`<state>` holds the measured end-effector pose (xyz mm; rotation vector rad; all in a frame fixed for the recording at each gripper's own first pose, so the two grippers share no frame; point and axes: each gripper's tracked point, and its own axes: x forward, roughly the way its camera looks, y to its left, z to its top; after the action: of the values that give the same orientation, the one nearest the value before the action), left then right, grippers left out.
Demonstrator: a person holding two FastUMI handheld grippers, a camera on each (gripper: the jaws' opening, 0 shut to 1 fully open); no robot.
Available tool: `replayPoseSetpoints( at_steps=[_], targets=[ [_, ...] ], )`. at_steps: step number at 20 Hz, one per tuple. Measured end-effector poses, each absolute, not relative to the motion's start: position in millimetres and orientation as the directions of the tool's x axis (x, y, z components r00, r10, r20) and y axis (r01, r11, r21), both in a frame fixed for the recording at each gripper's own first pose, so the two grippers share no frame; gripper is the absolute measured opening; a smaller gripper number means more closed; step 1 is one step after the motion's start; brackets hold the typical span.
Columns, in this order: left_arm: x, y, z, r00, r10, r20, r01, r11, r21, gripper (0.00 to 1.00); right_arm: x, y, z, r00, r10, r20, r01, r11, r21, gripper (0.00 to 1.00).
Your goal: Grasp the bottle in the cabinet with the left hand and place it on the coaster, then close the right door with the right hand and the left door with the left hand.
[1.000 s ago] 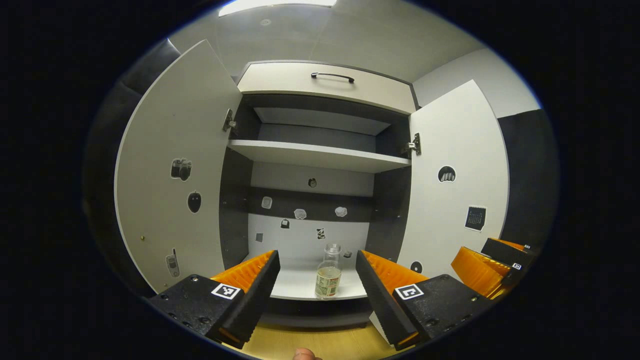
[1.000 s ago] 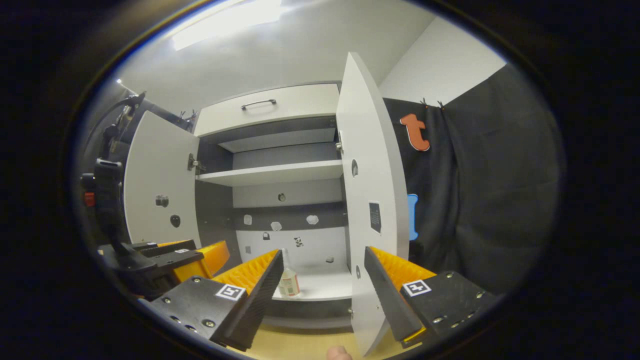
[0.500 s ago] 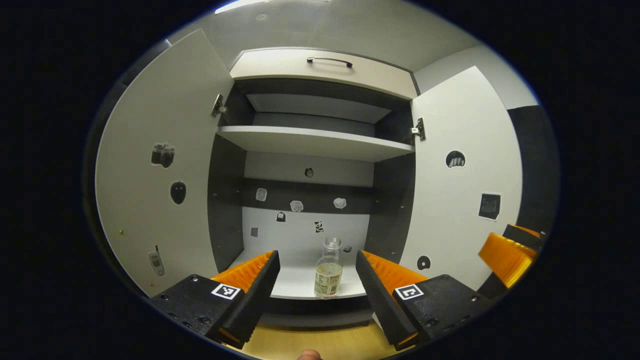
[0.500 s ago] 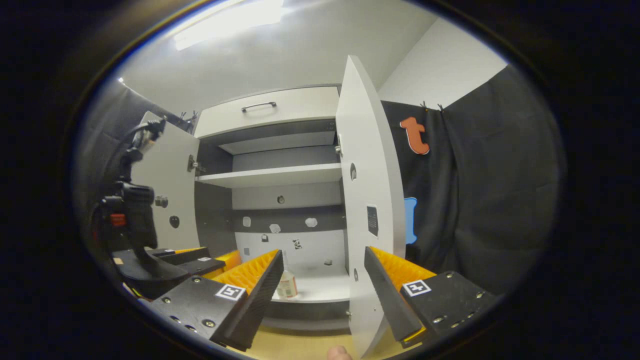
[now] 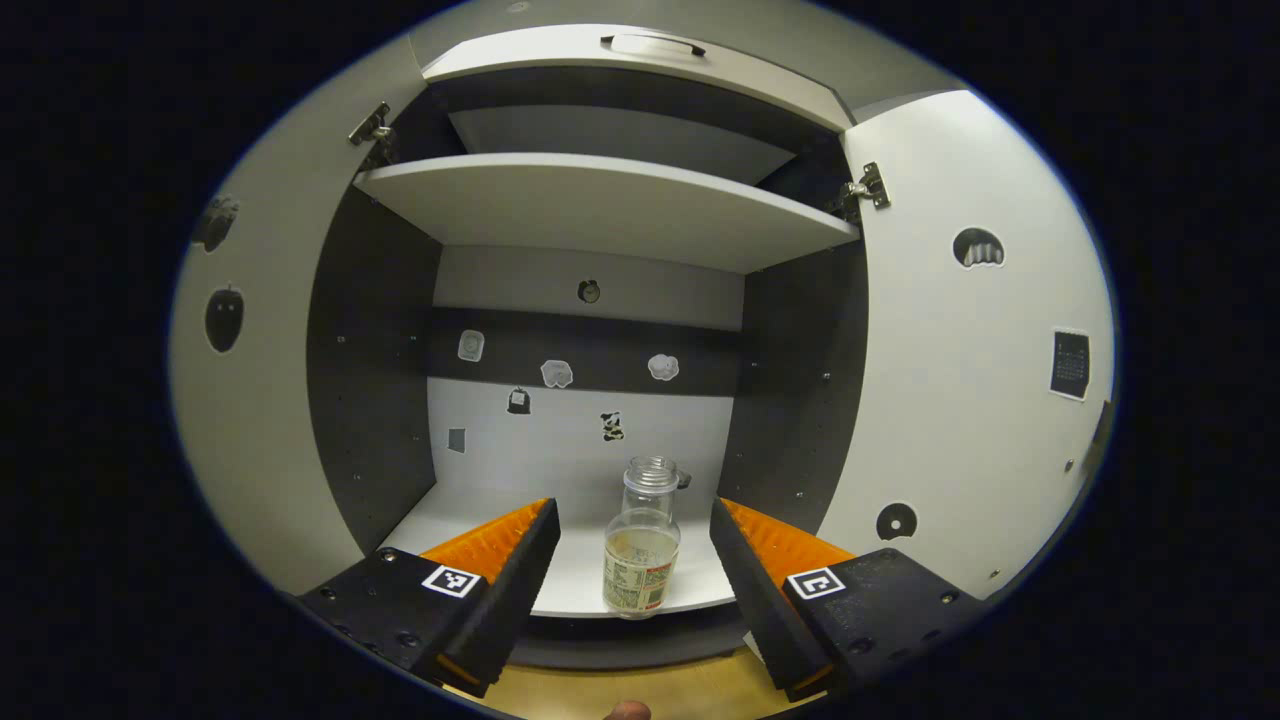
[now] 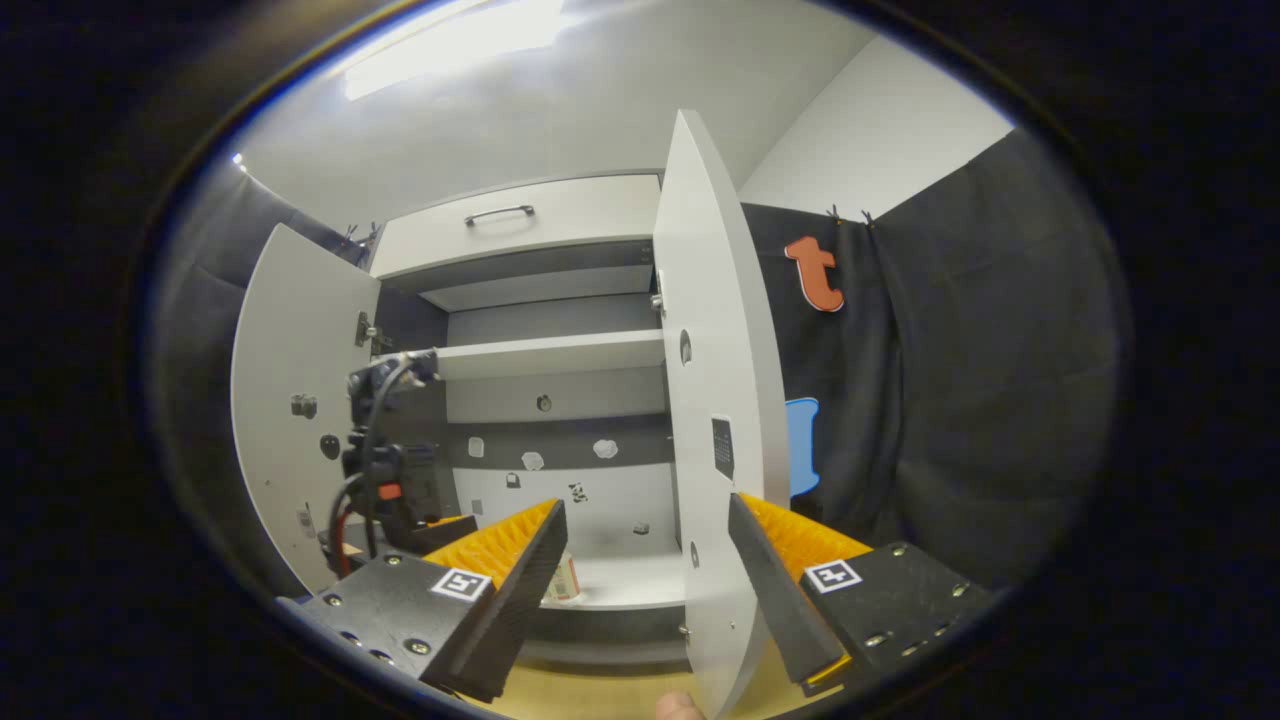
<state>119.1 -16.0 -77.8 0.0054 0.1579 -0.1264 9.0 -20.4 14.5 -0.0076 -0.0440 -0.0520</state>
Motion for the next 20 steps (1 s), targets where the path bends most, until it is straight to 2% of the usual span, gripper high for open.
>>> replayPoseSetpoints(
  at_steps=[3,4,6,7,11,13,14,15,17,20],
  targets=[
    [143.6,-17.6,-96.3,0.973,-0.13,-0.192,0.131,0.991,-0.007,0.95,8.6,-20.5,13.1,0.997,-0.063,0.048,0.063,0.998,-0.011,0.98],
    [151.7,-18.0,-102.2,0.971,-0.128,-0.203,0.13,0.992,-0.005,0.96,8.0,-20.3,13.6,0.997,-0.065,0.051,0.066,0.998,-0.013,0.93],
    [163.8,-17.9,-112.1,0.967,-0.128,-0.221,0.13,0.991,-0.002,0.96,8.4,-20.6,13.7,0.996,-0.07,0.054,0.071,0.997,-0.013,0.93],
    [168.5,-18.7,-116.6,0.965,-0.131,-0.227,0.134,0.991,-0.003,0.95,7.9,-20.3,13.4,0.996,-0.073,0.053,0.074,0.997,-0.011,0.98],
    [189.0,-22.0,-126.8,0.959,-0.157,-0.234,0.166,0.986,0.02,0.9,6.1,-17.7,10.8,0.995,-0.083,0.049,0.083,0.996,-0.01,0.98],
    [194.1,-18.0,-127.0,0.961,-0.154,-0.228,0.164,0.986,0.023,0.74,2.8,-16.4,11.0,0.995,-0.085,0.055,0.086,0.996,-0.012,0.98],
    [196.2,-17.9,-124.9,0.963,-0.153,-0.222,0.164,0.986,0.032,0.6,1.4,-17.1,12.5,0.994,-0.088,0.058,0.089,0.996,-0.012,0.94],
    [197.0,-14.5,-124.2,0.966,-0.141,-0.216,0.155,0.987,0.047,0.58,-0.2,-17.5,13.3,0.994,-0.09,0.06,0.09,0.996,-0.01,0.98],
    [195.5,-16.7,-123.1,0.965,-0.153,-0.214,0.166,0.985,0.041,0.5,-2.5,-19.1,14.5,0.994,-0.094,0.062,0.094,0.996,-0.005,0.98],
    [187.2,-15.4,-121.2,0.961,-0.171,-0.218,0.179,0.984,0.021,0.48,-6.2,-21.6,16.4,0.993,-0.098,0.063,0.097,0.995,0.007,0.98]
  ],
)
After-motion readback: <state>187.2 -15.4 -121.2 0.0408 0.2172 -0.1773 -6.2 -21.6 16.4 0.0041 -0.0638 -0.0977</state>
